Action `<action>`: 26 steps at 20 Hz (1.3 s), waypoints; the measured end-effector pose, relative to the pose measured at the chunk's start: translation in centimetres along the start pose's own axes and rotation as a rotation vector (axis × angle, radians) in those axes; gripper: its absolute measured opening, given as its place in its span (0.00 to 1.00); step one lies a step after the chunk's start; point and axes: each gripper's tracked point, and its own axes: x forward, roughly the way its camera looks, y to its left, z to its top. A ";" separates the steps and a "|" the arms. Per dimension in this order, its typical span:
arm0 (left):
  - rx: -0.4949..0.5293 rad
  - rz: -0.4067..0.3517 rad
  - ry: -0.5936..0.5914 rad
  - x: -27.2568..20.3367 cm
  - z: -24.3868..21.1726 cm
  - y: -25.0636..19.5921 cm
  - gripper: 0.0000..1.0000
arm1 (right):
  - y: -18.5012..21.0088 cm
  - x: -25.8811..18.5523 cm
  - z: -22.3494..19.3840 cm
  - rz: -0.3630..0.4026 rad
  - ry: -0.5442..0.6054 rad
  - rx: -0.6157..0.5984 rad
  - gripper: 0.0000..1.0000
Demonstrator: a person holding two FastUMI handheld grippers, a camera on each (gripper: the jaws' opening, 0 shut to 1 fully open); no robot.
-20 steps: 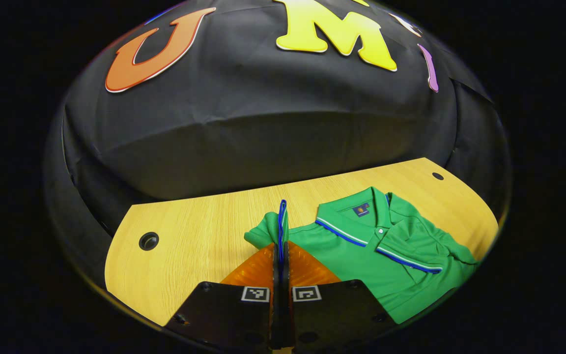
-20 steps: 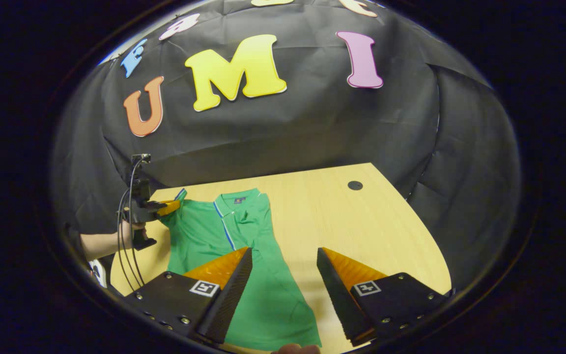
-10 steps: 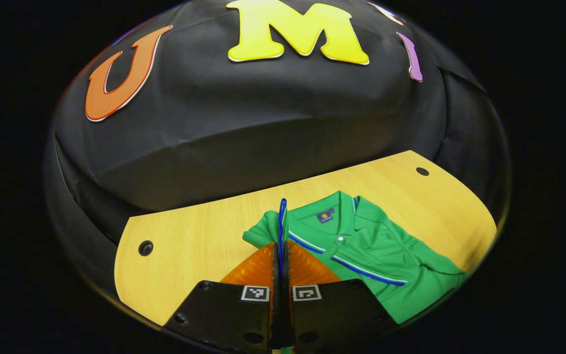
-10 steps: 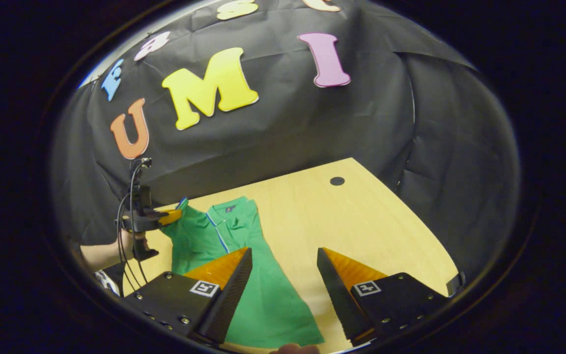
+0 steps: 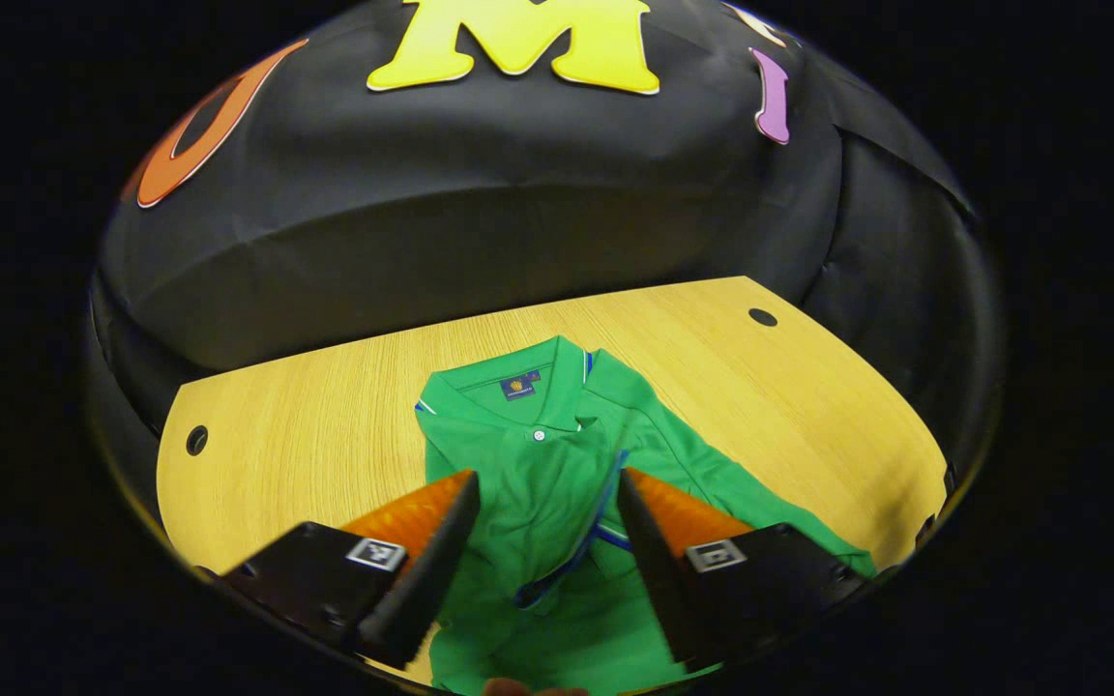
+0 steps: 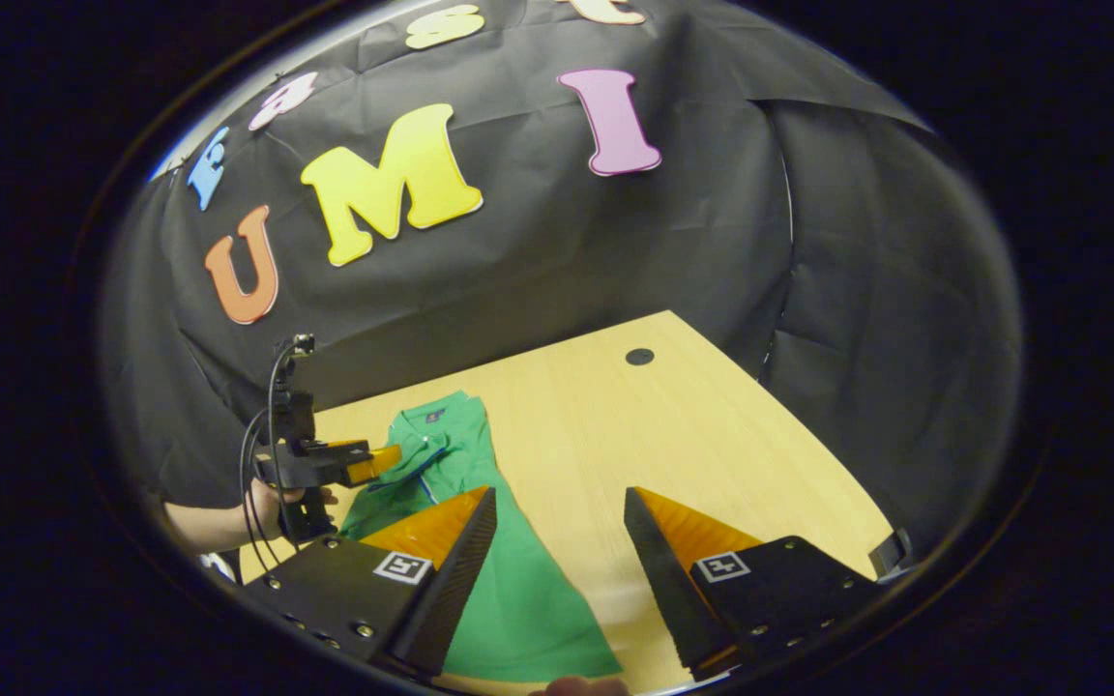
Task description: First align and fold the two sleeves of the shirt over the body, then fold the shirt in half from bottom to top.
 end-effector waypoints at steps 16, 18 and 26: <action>-0.113 0.085 0.008 -15.5 -9.2 5.4 1.00 | 5.2 2.1 -4.0 0.177 0.123 -0.322 0.80; -0.147 0.047 0.041 -17.7 -12.0 4.7 1.00 | 4.5 2.1 -6.2 0.199 0.176 -0.364 0.80; -0.144 -0.083 0.241 -23.3 -23.5 -0.4 1.00 | -0.7 0.2 -16.6 0.165 0.407 -0.479 0.84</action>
